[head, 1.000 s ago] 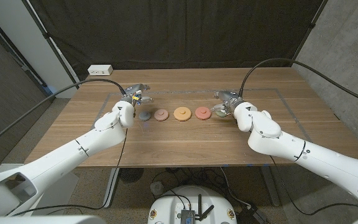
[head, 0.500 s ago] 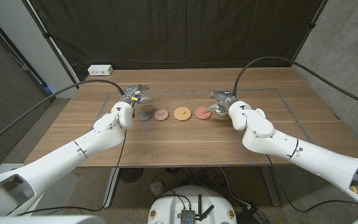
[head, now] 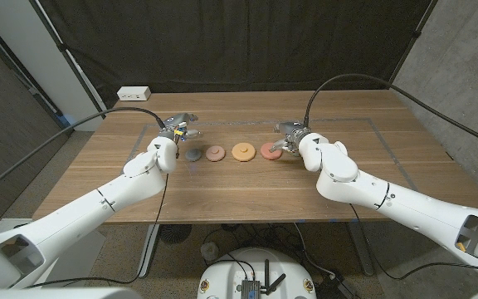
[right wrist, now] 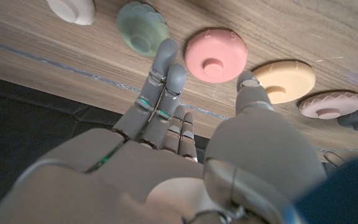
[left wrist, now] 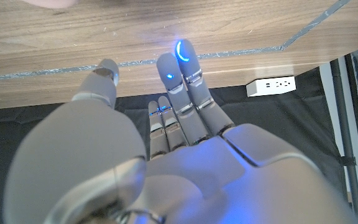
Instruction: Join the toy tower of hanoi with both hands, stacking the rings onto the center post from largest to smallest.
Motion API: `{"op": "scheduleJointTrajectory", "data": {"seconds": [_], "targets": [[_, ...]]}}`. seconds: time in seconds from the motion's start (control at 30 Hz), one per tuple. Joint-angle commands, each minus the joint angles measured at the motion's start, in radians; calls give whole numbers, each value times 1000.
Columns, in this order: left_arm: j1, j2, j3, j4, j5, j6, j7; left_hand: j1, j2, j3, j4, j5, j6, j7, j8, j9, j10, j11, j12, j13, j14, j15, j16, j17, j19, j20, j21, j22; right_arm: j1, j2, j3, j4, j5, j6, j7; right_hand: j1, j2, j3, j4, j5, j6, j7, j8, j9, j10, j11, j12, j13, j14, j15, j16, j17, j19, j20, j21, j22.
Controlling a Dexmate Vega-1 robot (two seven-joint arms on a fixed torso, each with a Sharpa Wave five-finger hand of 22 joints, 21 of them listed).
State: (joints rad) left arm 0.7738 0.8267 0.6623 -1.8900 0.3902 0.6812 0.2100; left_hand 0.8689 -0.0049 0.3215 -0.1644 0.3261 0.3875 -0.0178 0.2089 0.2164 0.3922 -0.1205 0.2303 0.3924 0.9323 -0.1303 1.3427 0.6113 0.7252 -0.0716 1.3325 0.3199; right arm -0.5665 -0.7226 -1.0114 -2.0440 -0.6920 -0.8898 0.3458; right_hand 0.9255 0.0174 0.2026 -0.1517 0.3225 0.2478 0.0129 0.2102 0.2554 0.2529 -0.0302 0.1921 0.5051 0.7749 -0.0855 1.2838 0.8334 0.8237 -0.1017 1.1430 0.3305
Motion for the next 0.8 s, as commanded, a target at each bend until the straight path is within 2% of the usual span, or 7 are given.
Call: {"op": "scheduleJointTrajectory", "data": {"seconds": [0.03, 0.17, 0.63, 0.8], "targets": [[4, 3, -4, 0, -6, -7, 6, 3, 8, -4, 3, 6, 9, -1, 0, 5, 11, -5, -1, 4, -2, -88, 7, 2, 1, -128, 12, -2, 31, 34, -30, 29, -25, -13, 50, 0, 1, -5, -1, 4, -11, 5, -5, 1, -9, 4, -1, 2, -4, -132, 3, -1, -5, -77, 8, -1], [5, 3, -5, 0, -8, -10, 8, 3, 9, -4, 3, 6, 9, -1, 0, 5, 12, -2, -2, 5, -3, -88, 7, -1, -2, -127, 16, -7, 49, 56, -54, 45, -49, -54, 76, 0, 1, -5, -1, 4, -19, 7, -7, 0, -12, 6, 0, 1, -11, -133, 1, -5, -6, -77, 12, -5], [9, 6, -10, 2, -14, -18, 11, 4, 11, -4, 3, 8, 11, 0, 0, 6, 12, -3, -4, 9, -3, -88, 13, 0, -6, -128, 31, -21, 82, 81, -87, 82, -54, -73, 103, 0, 0, -7, -1, 3, -25, 18, -6, -1, -16, 10, 1, 0, -13, -133, 5, -4, -10, -77, 17, -12], [12, 7, -12, 2, -16, -19, 14, 3, 10, -5, 3, 8, 10, 0, -1, 6, 13, -3, -5, 10, -3, -88, 14, -2, -7, -129, 35, -25, 92, 85, -93, 92, -42, -76, 111, -5, 2, -9, 2, 2, -58, 33, -16, -3, -20, 26, 3, 0, -15, -132, 7, -7, -9, -77, 25, -20]]}}
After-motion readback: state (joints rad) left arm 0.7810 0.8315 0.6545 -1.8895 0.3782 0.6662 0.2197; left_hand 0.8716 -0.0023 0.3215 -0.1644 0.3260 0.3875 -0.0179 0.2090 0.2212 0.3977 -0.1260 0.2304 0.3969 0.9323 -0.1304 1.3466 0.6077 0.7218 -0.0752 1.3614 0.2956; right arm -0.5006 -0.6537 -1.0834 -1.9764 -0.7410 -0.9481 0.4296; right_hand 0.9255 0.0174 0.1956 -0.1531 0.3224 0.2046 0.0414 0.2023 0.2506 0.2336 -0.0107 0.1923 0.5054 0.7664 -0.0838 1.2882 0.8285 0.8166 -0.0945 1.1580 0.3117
